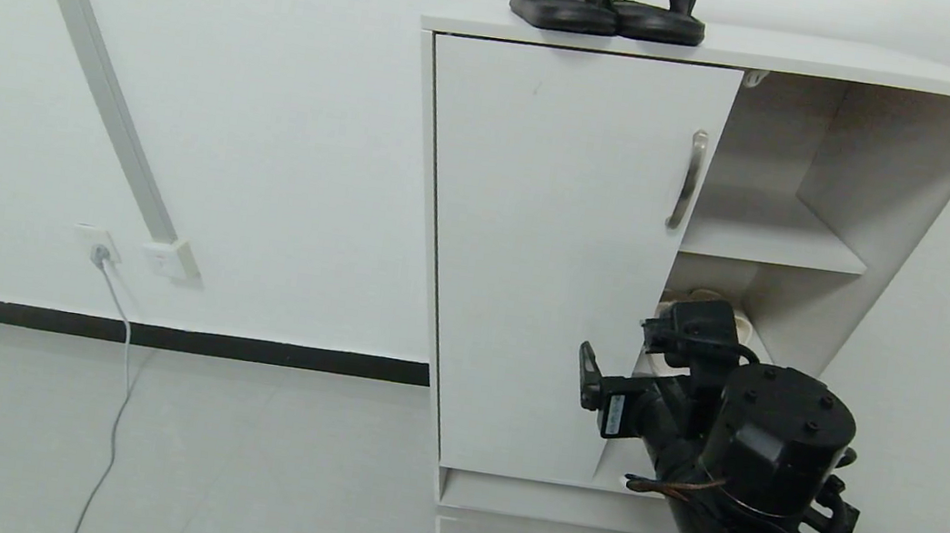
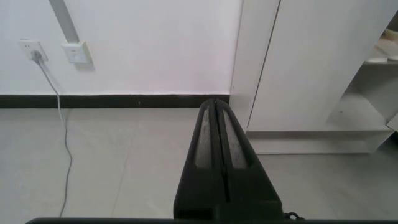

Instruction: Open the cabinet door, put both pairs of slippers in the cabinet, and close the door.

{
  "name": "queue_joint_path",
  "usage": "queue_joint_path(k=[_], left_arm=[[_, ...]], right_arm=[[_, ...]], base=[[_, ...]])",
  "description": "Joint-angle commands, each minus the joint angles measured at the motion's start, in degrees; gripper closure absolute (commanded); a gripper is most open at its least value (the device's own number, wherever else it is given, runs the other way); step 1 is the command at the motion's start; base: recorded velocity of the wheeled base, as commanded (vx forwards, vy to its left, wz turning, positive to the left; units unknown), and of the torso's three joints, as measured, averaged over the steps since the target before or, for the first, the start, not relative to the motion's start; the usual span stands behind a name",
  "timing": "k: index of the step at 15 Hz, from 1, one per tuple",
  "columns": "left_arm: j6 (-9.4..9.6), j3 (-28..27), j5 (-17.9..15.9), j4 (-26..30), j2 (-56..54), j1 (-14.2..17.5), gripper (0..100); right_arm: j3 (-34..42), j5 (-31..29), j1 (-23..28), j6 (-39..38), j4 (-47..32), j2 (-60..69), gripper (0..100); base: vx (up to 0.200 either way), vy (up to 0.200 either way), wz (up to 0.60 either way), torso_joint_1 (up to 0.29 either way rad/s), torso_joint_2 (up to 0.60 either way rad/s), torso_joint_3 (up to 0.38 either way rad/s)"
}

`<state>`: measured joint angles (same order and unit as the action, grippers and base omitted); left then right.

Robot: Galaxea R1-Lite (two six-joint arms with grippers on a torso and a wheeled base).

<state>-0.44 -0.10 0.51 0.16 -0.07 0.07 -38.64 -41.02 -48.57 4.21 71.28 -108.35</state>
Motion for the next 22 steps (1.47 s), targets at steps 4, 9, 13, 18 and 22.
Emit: queue_joint_path(k=[4, 9, 13, 18, 22], left_arm=[[-0.09, 0.0, 0.1, 0.0, 0.1, 0.0, 100], [-0.09, 0.0, 0.2, 0.0, 0.1, 0.0, 100], [-0.09, 0.0, 0.1, -0.1, 0.1, 0.0, 100], [-0.09, 0.0, 0.2, -0.1, 0.1, 0.0, 100], [-0.09, 0.0, 0.2, 0.0, 0.1, 0.0, 100]], right_arm=[[0.1, 0.0, -0.1, 0.0, 0.0, 0.0, 0], [0.1, 0.0, -0.1, 0.0, 0.0, 0.1, 0], [0.2, -0.1, -0.1, 0.0, 0.0, 0.1, 0], [0.6, -0.1, -0.1, 0.0, 0.0, 0.1, 0], [0.7, -0.1, -0.2, 0.0, 0.0, 0.1, 0]], base=[[0.0, 0.0, 0.0, 0.001, 0.0, 0.029], [0.0, 0.0, 0.0, 0.0, 0.0, 0.0], [0.0, 0.0, 0.0, 0.01, -0.21, -0.305], [0.0, 0.0, 0.0, 0.061, -0.51, -0.37], [0.0, 0.0, 0.0, 0.118, -0.46, -0.345]])
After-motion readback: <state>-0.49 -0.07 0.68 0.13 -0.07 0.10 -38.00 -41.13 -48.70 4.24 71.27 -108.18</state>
